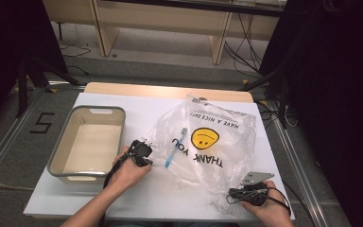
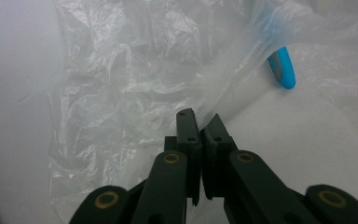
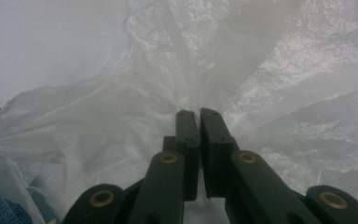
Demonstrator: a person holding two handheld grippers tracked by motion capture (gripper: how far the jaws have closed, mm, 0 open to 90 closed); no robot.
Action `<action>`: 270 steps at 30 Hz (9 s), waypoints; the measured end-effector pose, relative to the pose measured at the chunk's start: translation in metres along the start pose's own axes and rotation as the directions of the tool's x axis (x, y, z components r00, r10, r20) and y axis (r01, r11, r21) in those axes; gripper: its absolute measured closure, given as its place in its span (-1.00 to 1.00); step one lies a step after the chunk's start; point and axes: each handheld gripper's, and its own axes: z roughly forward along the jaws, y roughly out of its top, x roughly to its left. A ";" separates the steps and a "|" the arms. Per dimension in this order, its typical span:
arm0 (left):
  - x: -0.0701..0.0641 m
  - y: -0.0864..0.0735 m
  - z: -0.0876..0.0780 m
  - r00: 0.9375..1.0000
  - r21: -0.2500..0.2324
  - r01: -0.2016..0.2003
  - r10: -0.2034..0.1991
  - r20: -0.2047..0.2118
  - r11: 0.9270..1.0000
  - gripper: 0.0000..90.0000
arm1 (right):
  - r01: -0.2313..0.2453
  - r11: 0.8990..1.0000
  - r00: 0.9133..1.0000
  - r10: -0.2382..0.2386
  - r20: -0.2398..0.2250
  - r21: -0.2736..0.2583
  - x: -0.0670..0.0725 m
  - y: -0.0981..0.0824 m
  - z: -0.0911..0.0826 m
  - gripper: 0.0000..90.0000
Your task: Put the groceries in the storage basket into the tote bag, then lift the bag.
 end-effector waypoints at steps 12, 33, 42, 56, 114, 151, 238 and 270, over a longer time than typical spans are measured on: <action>-0.001 -0.002 -0.001 1.000 -0.014 -0.012 0.012 -0.007 1.000 0.98 | -0.004 1.000 1.000 0.004 -0.008 -0.016 -0.001 -0.001 0.000 1.00; -0.001 -0.004 -0.010 0.999 -0.067 -0.030 0.029 -0.018 0.997 0.99 | 0.010 0.996 1.000 -0.010 0.003 -0.092 0.003 0.004 -0.005 1.00; -0.001 -0.005 -0.013 0.999 -0.075 -0.051 0.049 -0.024 0.996 0.99 | 0.004 0.993 1.000 -0.003 0.010 -0.119 0.002 0.004 -0.010 1.00; -0.001 -0.006 -0.014 0.999 -0.084 -0.052 0.050 -0.017 0.995 0.99 | -0.002 0.994 1.000 0.003 0.012 -0.112 0.000 0.005 -0.010 1.00; -0.010 -0.003 -0.069 0.990 -0.437 -0.139 0.113 -0.085 0.889 0.99 | -0.032 0.922 0.989 0.084 0.120 -0.385 -0.016 0.013 -0.050 1.00; -0.008 0.008 -0.091 0.962 -0.706 -0.267 0.143 -0.231 0.656 0.99 | 0.054 0.771 0.939 0.177 0.294 -0.635 -0.017 0.046 -0.069 1.00; -0.013 0.047 -0.164 0.947 -0.839 -0.313 0.079 -0.311 0.445 0.99 | 0.148 0.614 0.898 0.245 0.365 -0.776 -0.023 0.097 -0.112 1.00; -0.013 0.053 -0.172 0.945 -0.848 -0.320 0.075 -0.319 0.423 0.99 | 0.156 0.586 0.897 0.254 0.362 -0.795 -0.023 0.105 -0.117 1.00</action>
